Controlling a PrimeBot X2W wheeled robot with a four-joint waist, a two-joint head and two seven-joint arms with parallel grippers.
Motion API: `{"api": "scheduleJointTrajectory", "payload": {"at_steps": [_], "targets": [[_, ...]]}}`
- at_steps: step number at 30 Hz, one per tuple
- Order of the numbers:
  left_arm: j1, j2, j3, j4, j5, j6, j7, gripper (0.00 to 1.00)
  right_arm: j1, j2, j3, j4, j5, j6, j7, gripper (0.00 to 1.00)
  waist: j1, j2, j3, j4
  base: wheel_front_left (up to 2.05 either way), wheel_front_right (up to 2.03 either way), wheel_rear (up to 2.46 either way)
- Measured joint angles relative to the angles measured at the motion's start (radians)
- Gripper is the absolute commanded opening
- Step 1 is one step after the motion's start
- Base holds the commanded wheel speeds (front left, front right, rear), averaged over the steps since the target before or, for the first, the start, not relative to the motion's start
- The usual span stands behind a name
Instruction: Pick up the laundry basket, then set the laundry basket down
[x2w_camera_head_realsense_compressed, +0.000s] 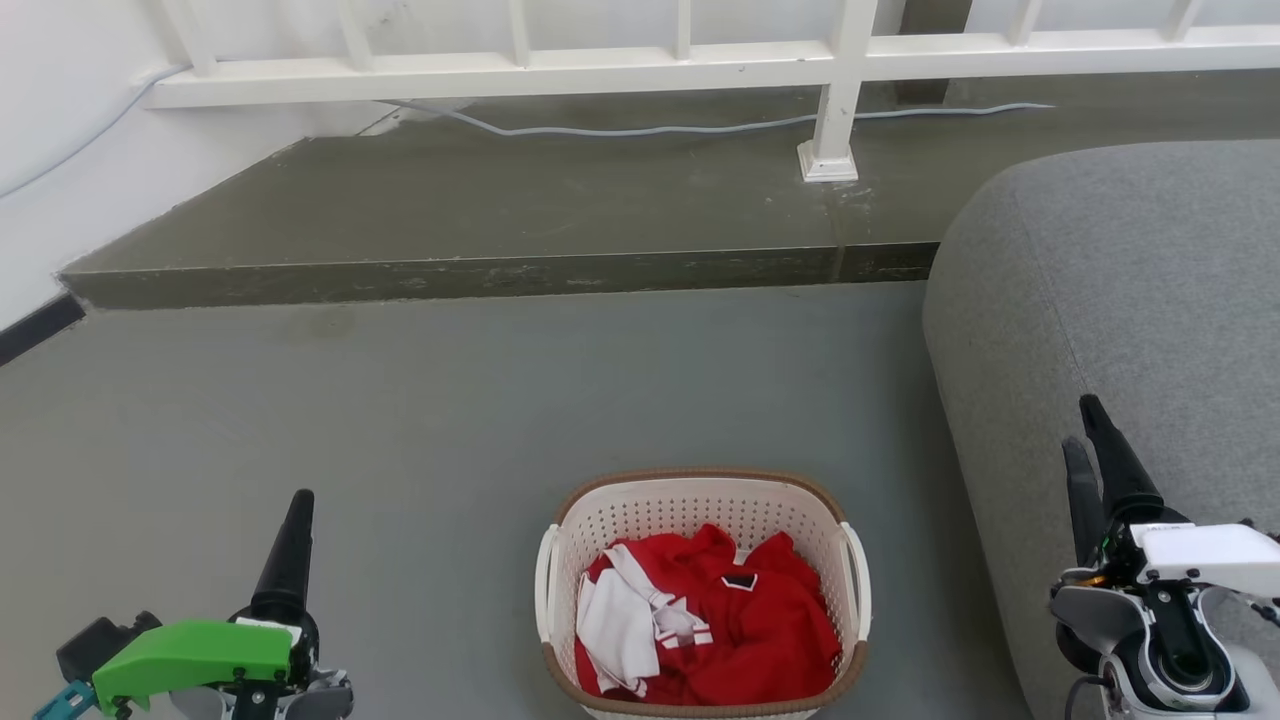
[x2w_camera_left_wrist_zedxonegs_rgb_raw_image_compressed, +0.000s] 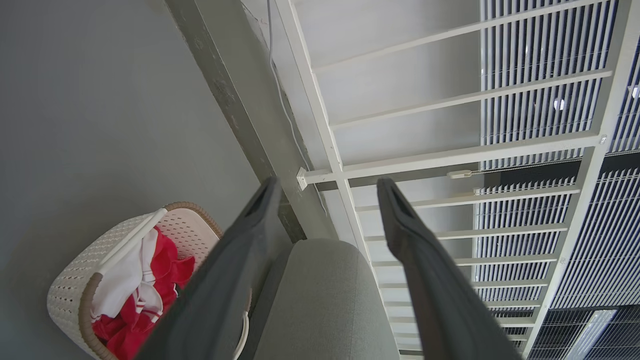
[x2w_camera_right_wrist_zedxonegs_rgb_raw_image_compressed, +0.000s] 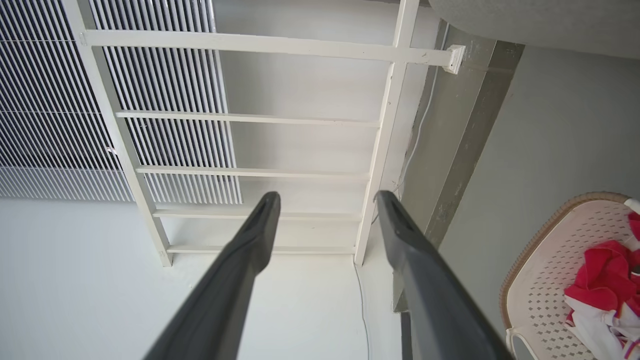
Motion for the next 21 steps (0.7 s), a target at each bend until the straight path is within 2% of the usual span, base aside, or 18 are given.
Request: {"api": "scheduleJointTrajectory", "payload": {"at_steps": [13,21], "targets": [[-0.003,0.02,-0.025,-0.019,0.207,0.0,-0.041,1.0,-0.004,-0.052,0.093,-0.034,-0.131,0.0,-0.064,1.0,0.0,0.0,-0.001,-0.005,0.0,0.0,0.0],[-0.007,0.023,-0.06,-0.033,0.347,0.018,-0.065,1.0,-0.02,-0.109,0.16,-0.041,-0.265,0.001,-0.095,1.0,0.0,0.0,-0.003,-0.006,0.0,0.0,0.0]]}}
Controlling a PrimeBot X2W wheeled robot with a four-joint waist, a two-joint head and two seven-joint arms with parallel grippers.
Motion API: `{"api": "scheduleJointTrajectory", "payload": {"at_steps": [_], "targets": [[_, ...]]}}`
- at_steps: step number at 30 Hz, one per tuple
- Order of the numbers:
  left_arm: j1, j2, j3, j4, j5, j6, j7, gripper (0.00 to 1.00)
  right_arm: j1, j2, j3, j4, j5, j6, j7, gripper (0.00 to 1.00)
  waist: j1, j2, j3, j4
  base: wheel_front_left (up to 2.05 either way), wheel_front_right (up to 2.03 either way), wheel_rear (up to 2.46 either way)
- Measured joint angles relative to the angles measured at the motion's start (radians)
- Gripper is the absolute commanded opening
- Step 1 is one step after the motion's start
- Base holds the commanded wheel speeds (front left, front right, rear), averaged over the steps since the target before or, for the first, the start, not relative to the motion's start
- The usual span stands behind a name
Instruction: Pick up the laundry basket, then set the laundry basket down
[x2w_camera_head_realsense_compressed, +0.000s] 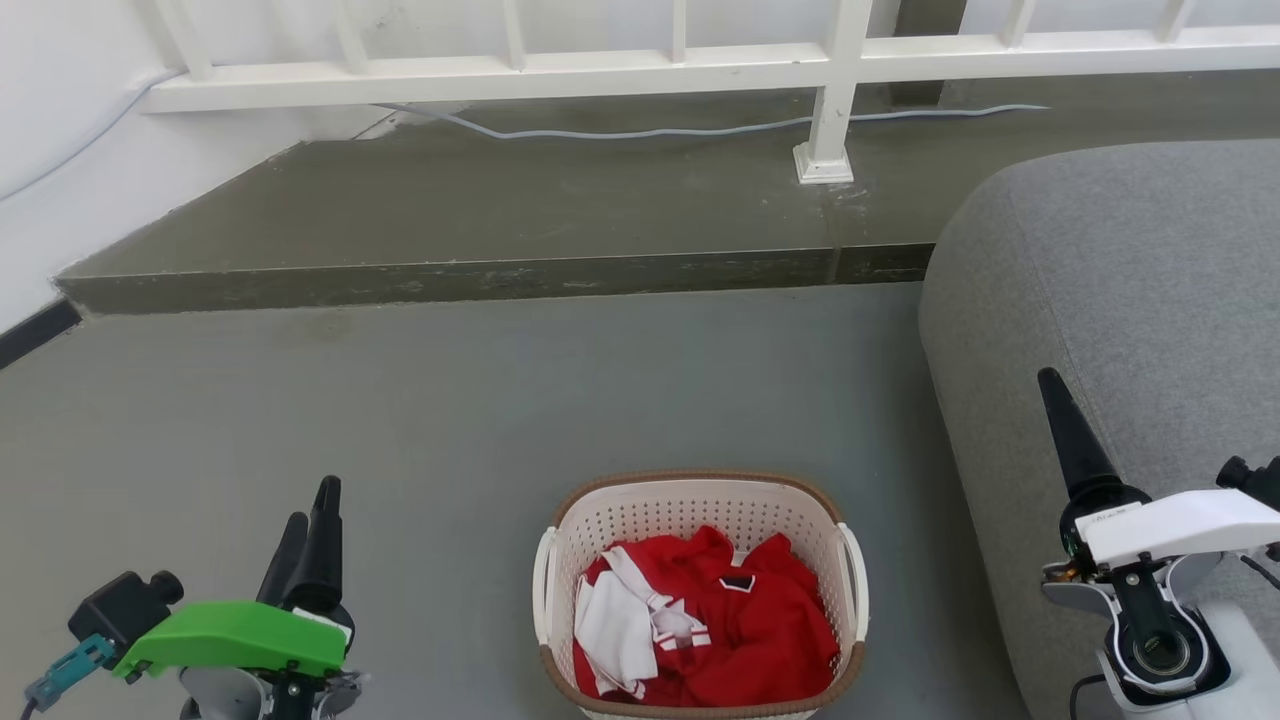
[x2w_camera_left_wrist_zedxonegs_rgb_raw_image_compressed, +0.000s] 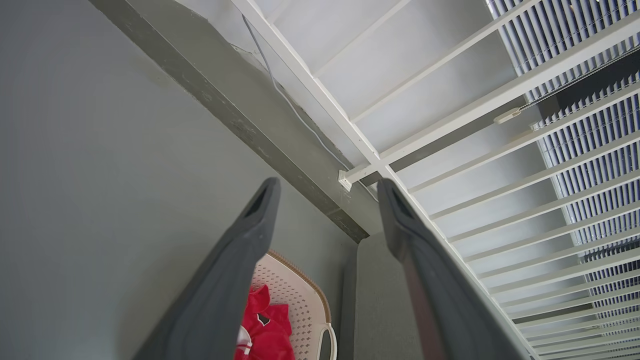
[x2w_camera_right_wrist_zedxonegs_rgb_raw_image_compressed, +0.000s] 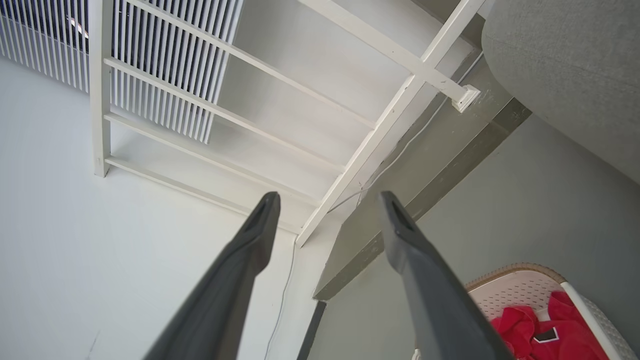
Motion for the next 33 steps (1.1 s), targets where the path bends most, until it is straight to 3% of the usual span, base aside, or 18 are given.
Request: {"api": "scheduleJointTrajectory", "payload": {"at_steps": [33], "targets": [[0.0,-0.012,-0.064,-0.059,0.431,0.026,-0.111,1.0,-0.019,0.002,0.047,0.004,-0.431,0.001,-0.115,1.0,0.0,0.0,-0.008,-0.011,0.0,0.0,0.0]]}}
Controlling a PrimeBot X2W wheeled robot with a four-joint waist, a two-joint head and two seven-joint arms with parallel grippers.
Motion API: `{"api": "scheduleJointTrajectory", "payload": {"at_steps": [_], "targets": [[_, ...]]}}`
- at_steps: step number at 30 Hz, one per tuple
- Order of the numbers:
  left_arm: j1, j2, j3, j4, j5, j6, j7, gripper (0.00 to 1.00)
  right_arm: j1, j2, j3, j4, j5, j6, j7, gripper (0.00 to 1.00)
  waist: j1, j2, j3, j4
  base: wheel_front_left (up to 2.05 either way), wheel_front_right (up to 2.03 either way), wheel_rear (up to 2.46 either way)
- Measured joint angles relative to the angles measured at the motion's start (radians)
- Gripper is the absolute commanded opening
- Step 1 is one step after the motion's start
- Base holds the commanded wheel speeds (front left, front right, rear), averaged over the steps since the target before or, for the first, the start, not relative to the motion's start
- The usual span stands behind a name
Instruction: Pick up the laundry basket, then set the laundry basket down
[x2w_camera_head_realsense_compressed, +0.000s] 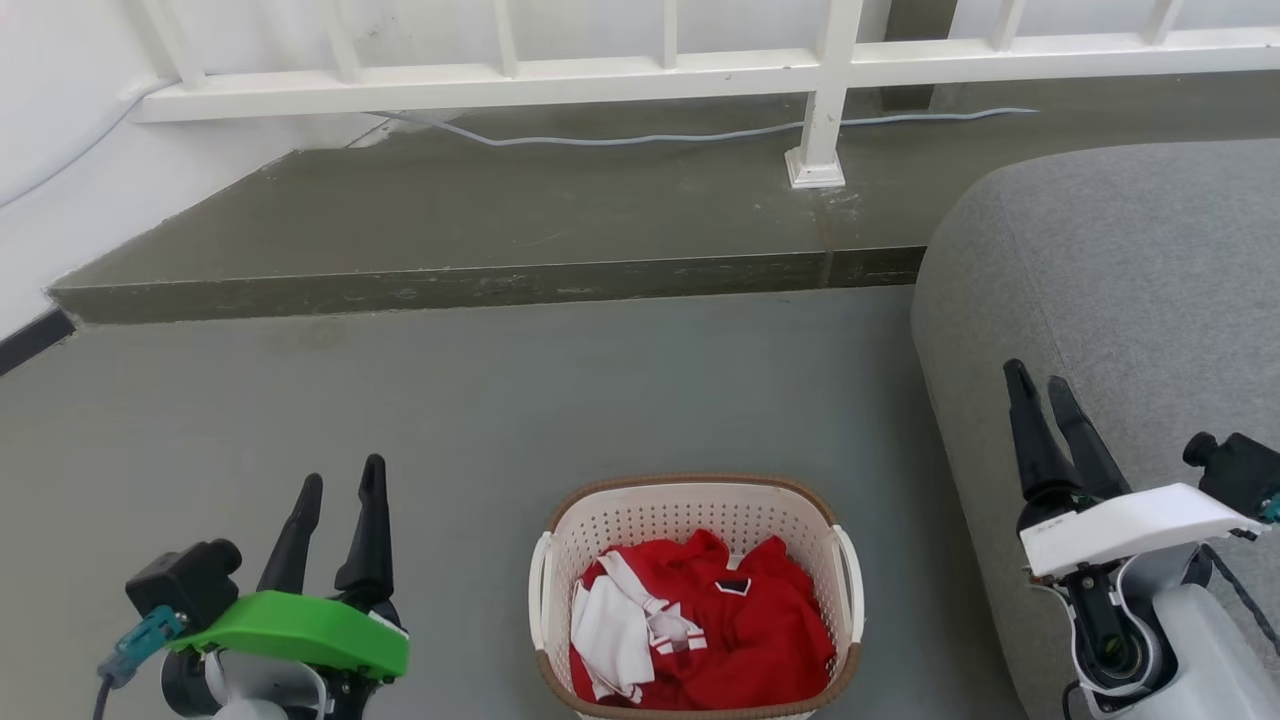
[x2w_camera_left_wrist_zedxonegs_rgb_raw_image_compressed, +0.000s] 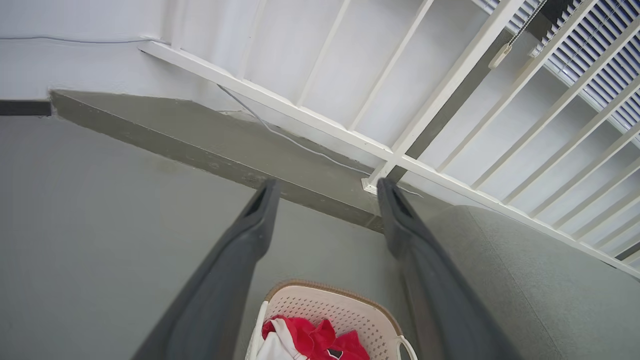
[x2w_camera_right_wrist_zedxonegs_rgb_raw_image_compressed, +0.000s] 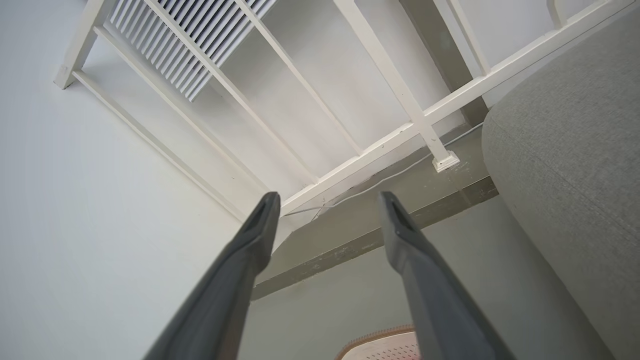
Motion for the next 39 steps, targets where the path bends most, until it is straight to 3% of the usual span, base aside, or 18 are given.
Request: {"api": "scheduleJointTrajectory", "payload": {"at_steps": [22,39], "targets": [[-0.003,-0.001,-0.041,-0.035,0.283,0.0,-0.075,1.0,-0.018,-0.003,0.03,0.007,-0.277,0.009,-0.075,1.0,0.0,0.0,-0.003,-0.006,0.0,0.0,0.0],[-0.005,-0.002,-0.044,-0.04,0.315,-0.001,-0.082,1.0,-0.018,0.017,0.008,0.042,-0.325,0.009,-0.082,1.0,0.0,0.0,-0.001,-0.012,0.0,0.0,0.0]]}}
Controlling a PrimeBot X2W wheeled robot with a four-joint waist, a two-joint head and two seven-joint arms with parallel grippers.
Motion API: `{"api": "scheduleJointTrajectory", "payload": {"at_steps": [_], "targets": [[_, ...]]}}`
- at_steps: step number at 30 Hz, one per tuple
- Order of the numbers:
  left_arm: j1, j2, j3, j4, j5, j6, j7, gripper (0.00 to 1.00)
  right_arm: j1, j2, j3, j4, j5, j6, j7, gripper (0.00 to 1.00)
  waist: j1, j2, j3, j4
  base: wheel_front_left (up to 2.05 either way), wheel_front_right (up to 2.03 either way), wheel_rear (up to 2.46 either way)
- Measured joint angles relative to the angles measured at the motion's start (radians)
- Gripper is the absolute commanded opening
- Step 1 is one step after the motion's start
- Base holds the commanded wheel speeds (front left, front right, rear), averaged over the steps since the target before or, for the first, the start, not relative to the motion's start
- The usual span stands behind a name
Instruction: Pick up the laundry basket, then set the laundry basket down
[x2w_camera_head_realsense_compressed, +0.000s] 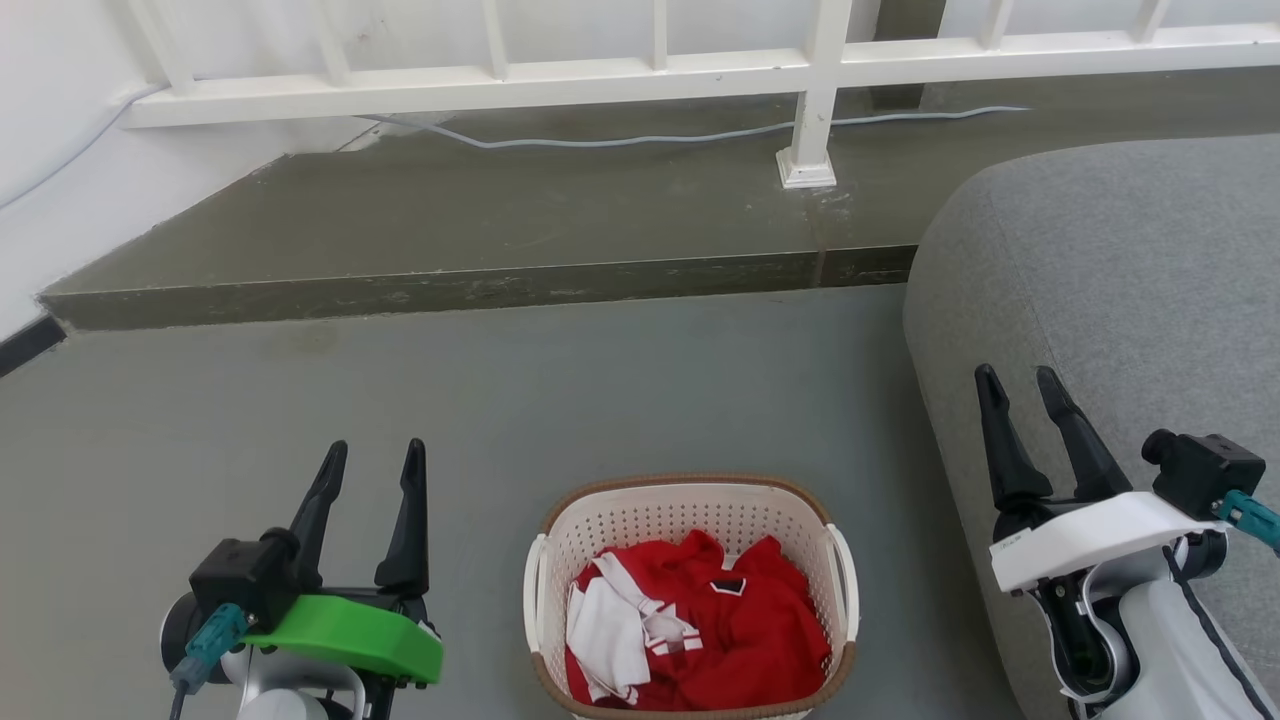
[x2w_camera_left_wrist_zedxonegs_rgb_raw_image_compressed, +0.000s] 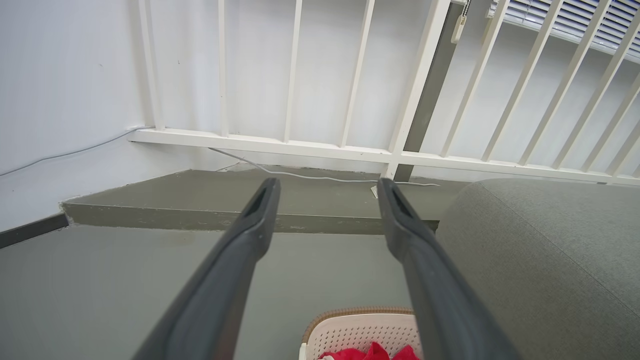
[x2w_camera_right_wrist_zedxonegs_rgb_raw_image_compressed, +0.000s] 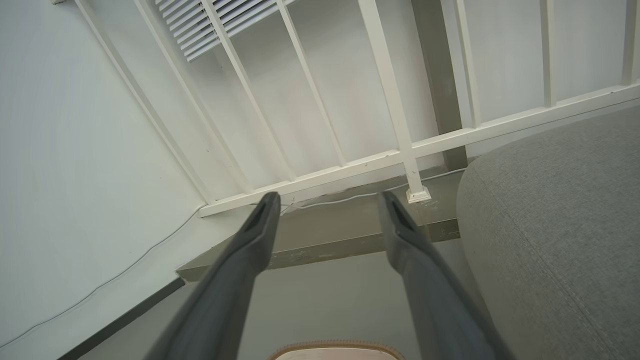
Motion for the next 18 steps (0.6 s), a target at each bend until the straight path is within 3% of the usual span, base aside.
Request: {"api": "scheduleJointTrajectory", "payload": {"at_steps": [18], "targets": [[0.0,-0.001,-0.015,-0.018,-0.008,0.001,0.0,1.0,0.0,-0.014,-0.02,0.018,-0.021,0.0,0.0,1.0,0.0,0.0,0.066,-0.016,0.0,0.0,0.0]]}}
